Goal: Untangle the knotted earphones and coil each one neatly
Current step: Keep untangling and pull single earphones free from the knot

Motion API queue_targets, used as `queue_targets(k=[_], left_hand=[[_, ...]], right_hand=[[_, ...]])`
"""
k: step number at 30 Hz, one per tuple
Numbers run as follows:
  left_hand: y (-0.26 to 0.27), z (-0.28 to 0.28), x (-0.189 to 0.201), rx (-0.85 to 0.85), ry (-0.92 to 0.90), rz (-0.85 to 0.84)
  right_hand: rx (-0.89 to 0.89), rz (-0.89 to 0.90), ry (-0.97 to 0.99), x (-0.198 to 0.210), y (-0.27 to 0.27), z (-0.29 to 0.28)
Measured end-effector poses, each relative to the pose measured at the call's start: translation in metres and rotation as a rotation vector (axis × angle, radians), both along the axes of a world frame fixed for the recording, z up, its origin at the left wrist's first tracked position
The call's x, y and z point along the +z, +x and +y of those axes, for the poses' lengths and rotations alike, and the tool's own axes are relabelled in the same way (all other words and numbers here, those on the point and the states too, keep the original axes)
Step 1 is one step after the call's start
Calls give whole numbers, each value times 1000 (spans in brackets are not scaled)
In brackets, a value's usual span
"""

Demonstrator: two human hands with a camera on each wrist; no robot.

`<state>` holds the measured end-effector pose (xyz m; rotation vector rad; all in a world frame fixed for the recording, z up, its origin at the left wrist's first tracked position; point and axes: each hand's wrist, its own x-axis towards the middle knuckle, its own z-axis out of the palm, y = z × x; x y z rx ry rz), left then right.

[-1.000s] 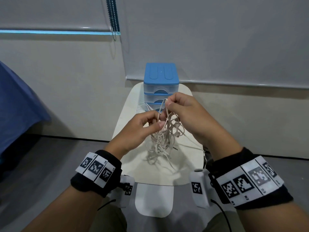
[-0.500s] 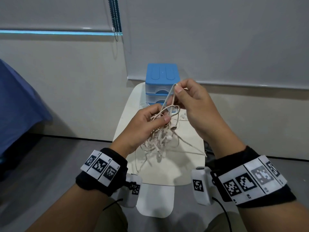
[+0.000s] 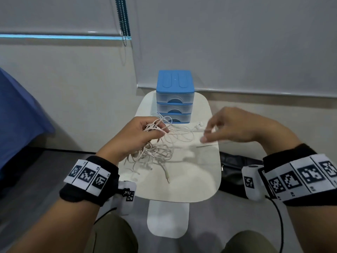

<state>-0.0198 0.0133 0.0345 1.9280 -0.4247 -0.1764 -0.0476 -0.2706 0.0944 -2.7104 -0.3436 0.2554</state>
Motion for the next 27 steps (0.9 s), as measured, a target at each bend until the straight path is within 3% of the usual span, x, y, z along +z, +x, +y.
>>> queue_targets(k=[1, 3, 7, 10, 14, 17, 19, 23, 27], left_hand=[[1, 1, 0, 7, 3, 0], [3, 3, 0, 14, 15, 2], [2, 6, -1, 1, 140, -5], [5, 10, -7, -25, 179, -3], [9, 12, -15, -1, 180, 41], [9, 10, -19, -6, 199, 52], [9, 10, -21, -7, 229, 45], [10, 11, -27, -7, 274, 20], [6, 13, -28, -64, 214, 40]], right_hand=[[-10, 72, -106, -6, 0, -3], [-112, 70, -131, -17, 2, -6], [-424, -207, 52, -22, 6, -17], [-589, -350, 382, -16, 6, -22], [-687, -251, 1008, -3, 4, -14], [-669, -285, 1214, 7, 1, -3], [-648, -364, 1170, 8, 3, 0], [-596, -522, 882, 5, 1, 3], [-564, -639, 801, 10, -3, 1]])
